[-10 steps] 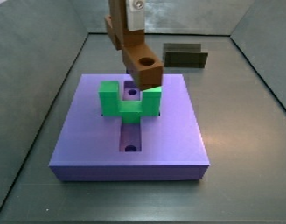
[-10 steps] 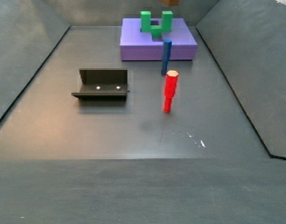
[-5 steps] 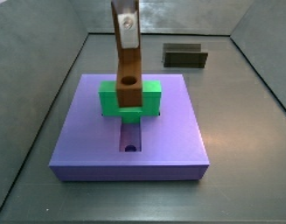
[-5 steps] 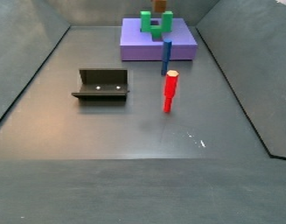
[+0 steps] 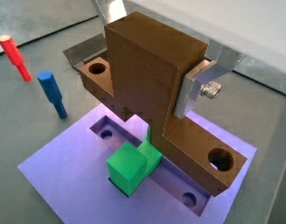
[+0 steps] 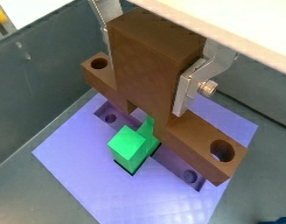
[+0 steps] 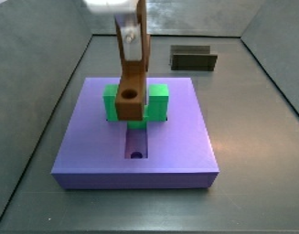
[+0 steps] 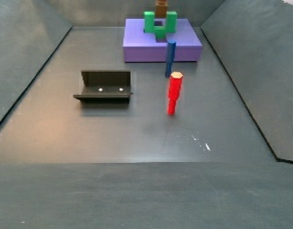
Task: Pick up the brown object. Move up. Move to above the board. Insert the brown object.
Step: Insert the brown object.
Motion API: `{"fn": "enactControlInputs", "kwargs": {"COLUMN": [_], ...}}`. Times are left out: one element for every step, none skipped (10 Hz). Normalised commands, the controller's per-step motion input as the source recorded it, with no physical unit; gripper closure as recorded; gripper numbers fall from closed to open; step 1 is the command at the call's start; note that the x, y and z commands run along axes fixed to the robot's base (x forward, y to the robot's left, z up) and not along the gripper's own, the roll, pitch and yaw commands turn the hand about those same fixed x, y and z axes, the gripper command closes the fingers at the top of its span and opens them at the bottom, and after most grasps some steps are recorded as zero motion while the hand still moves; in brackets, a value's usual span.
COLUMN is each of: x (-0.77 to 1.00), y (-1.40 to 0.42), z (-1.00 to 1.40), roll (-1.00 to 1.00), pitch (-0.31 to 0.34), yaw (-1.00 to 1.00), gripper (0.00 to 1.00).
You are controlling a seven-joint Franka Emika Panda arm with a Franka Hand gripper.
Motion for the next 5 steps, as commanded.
{"fn": "enactControlInputs", "kwargs": {"x": [0.0,0.07,0.22,0.21,0.14], "y": [-0.17,-0.04,0.0,0.01,0.0], "z": [-0.36,-0.33,-0.28,-0.28,-0.2], "roll": [0.28,0.16,0.1,0.05,0.0], "pitch": [-0.03,-0.026,-0.016,-0.01,-0.011], "yaw": [0.0,0.0,0.0,0.0,0.0], "gripper": [1.0,1.0,1.0,1.0,1.0]}}
